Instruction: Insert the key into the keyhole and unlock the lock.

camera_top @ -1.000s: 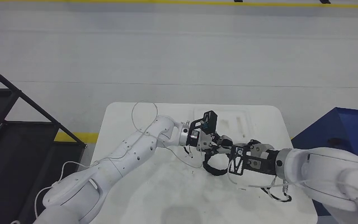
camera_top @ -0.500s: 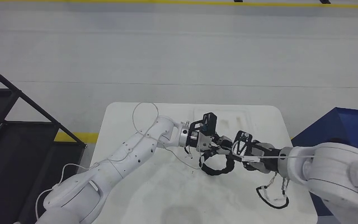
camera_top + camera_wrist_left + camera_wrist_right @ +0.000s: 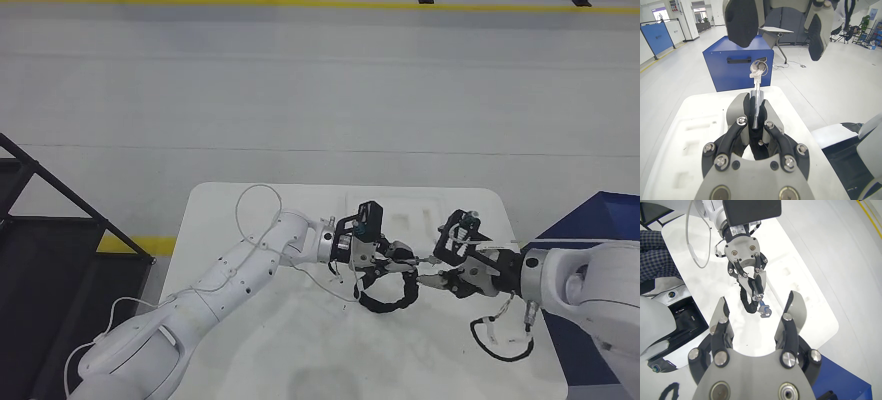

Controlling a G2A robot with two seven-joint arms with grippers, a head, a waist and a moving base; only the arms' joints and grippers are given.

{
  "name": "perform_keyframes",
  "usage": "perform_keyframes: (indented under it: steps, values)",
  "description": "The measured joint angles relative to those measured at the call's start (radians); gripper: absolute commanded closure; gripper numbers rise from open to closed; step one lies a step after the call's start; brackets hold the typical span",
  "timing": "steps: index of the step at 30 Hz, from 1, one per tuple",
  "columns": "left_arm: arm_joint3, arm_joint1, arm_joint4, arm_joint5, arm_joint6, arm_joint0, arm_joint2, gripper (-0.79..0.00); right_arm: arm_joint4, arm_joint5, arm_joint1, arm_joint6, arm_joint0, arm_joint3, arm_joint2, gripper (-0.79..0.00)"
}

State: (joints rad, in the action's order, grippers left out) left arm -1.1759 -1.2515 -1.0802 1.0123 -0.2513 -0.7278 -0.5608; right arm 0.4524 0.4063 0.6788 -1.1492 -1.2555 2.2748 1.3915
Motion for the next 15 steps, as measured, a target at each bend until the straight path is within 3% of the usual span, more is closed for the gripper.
perform_keyframes:
  steps: [3,6,15]
  values:
    - [-0.002,-0.001,-0.002,0.000,-0.002,-0.001,0.000,0.000,0.029,0.063,-0.003,0.013,-0.023,-0.004,0.007,-0.656]
    - [-0.002,-0.002,-0.003,0.000,-0.002,-0.001,0.000,0.000,0.074,0.108,-0.004,0.058,-0.042,-0.003,0.017,-0.585]
    - [-0.008,-0.003,0.000,0.000,0.003,0.000,0.002,0.000,0.174,0.200,-0.006,0.142,-0.102,-0.024,0.024,-0.588]
